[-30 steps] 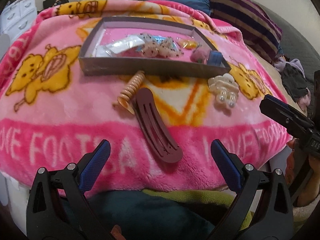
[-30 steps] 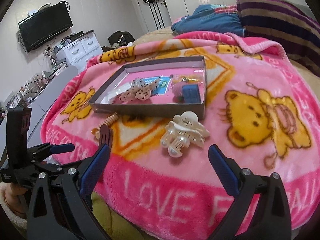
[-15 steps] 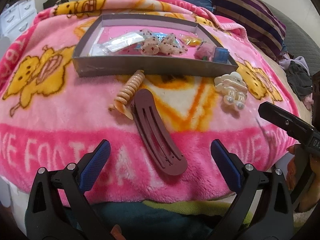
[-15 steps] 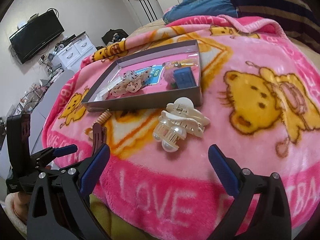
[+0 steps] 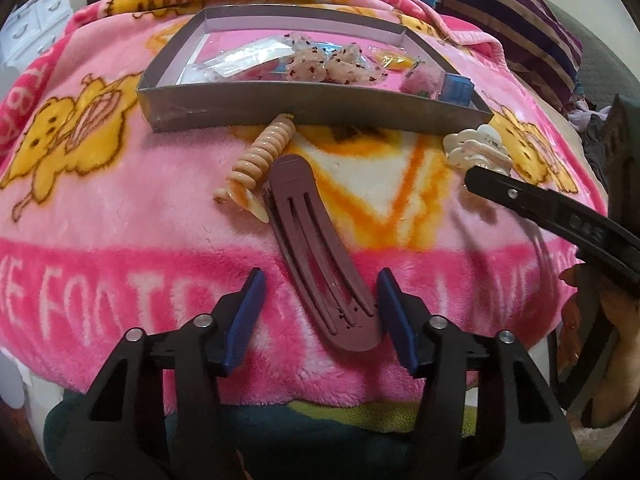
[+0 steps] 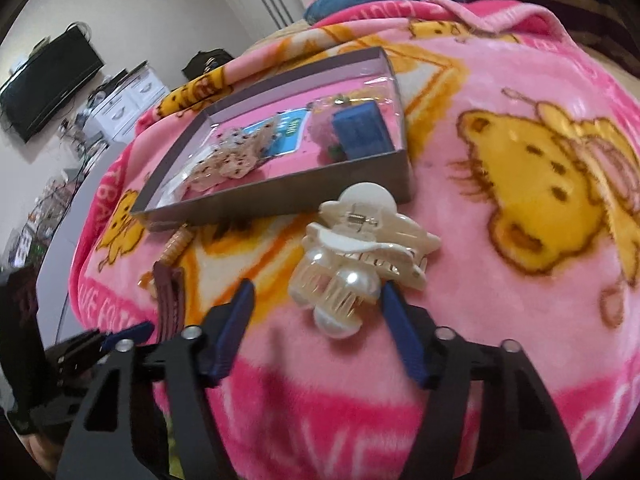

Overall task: Organize jewelry
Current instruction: 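Grasp the pearl claw clip with the right tool while the left tool grasps the brown clip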

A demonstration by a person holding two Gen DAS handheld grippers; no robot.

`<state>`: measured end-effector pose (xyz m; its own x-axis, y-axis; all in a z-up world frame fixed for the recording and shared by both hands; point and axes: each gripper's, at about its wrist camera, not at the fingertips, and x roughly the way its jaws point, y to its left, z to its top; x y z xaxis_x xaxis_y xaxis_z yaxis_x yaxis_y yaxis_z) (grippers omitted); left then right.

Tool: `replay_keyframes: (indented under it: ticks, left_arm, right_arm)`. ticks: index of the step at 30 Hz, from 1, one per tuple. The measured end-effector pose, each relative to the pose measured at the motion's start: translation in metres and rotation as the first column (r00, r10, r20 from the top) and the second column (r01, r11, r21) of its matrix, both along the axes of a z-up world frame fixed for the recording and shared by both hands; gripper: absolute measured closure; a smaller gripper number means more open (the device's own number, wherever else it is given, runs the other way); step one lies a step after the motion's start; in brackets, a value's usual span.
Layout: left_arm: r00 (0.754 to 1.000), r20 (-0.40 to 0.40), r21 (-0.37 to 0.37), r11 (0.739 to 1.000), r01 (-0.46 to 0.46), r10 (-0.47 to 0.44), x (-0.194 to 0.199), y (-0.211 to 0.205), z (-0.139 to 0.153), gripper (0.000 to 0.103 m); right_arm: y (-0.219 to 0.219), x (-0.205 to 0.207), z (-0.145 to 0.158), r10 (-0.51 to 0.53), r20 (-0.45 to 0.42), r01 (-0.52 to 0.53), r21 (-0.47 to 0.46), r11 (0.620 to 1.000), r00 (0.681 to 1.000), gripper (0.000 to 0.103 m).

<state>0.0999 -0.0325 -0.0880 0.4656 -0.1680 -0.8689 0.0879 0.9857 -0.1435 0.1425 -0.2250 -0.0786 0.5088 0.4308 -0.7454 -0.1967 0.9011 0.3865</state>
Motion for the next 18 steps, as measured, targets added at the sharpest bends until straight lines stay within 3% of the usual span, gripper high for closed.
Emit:
replay_keyframes:
  ticks: [2, 5, 9, 18]
  left_arm:
    - [1.000, -0.003, -0.002, 1.000, 0.000, 0.000, 0.000, 0.000, -0.001, 0.061]
    - [1.000, -0.010, -0.020, 1.000, 0.008, -0.008, 0.000, 0.000, -0.002, 0.075]
    - [1.000, 0.002, -0.037, 0.999, 0.016, -0.016, -0.001, 0.000, -0.001, 0.082]
    - [0.999, 0.038, -0.037, 0.999, 0.036, -0.034, -0.008, -0.002, 0.007, 0.083]
  right_arm:
    - [-0.004, 0.003, -0.005, -0.016, -0.002, 0.016, 0.006, 1.000, 1.000, 0.056]
    - [-0.014, 0.000, -0.008, -0.016, 0.010, 0.015, 0.049, 0.999, 1.000, 0.057]
    - [-0.020, -0.006, -0.005, 0.007, 0.026, -0.009, 0.075, 0.997, 1.000, 0.057]
    - [-0.027, -0.024, 0.010, 0.037, 0.059, -0.042, 0.088, 0.995, 0.998, 0.058]
